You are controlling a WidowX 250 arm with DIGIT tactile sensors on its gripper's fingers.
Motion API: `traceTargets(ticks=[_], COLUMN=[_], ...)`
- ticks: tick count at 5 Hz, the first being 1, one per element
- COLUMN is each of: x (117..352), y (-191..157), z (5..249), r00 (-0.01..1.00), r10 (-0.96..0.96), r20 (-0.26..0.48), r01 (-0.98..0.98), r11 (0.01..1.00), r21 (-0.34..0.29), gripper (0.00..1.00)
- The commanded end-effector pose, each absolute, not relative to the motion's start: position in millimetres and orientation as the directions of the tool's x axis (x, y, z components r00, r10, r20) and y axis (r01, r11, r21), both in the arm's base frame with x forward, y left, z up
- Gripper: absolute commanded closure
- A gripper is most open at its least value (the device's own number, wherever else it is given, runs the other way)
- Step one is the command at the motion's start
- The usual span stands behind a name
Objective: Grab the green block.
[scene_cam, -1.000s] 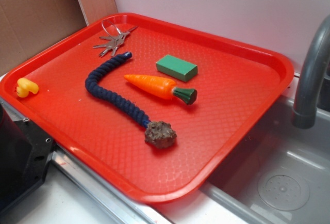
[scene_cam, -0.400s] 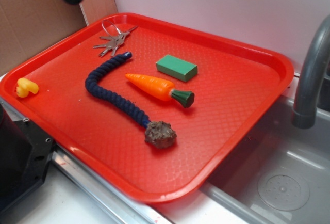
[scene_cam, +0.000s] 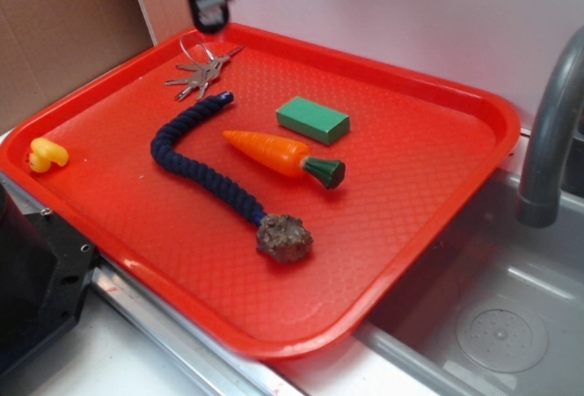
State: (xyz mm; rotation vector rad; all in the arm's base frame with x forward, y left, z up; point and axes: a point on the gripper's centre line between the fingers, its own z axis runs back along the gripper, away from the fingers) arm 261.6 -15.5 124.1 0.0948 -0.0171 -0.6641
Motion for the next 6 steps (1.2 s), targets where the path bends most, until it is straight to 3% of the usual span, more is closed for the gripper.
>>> traceTargets(ticks=[1, 2, 3, 4, 6], x=[288, 296, 288, 276, 280], y=[-38, -33, -38, -40, -51], z=[77, 54, 37, 34, 24], r00=[0.581, 0.582, 0.542, 0.508, 0.456], r10=[-0.813, -0.813, -0.840, -0.860, -0.889], r20=[0.043, 0.017, 0.009, 0.039, 0.054], r01=[0.805, 0.811, 0.839, 0.858, 0.889], r11=[0.582, 0.582, 0.541, 0.510, 0.458], r21=[0.116, 0.059, 0.053, 0.065, 0.030], gripper=[0.00, 0.00, 0.00, 0.00, 0.00])
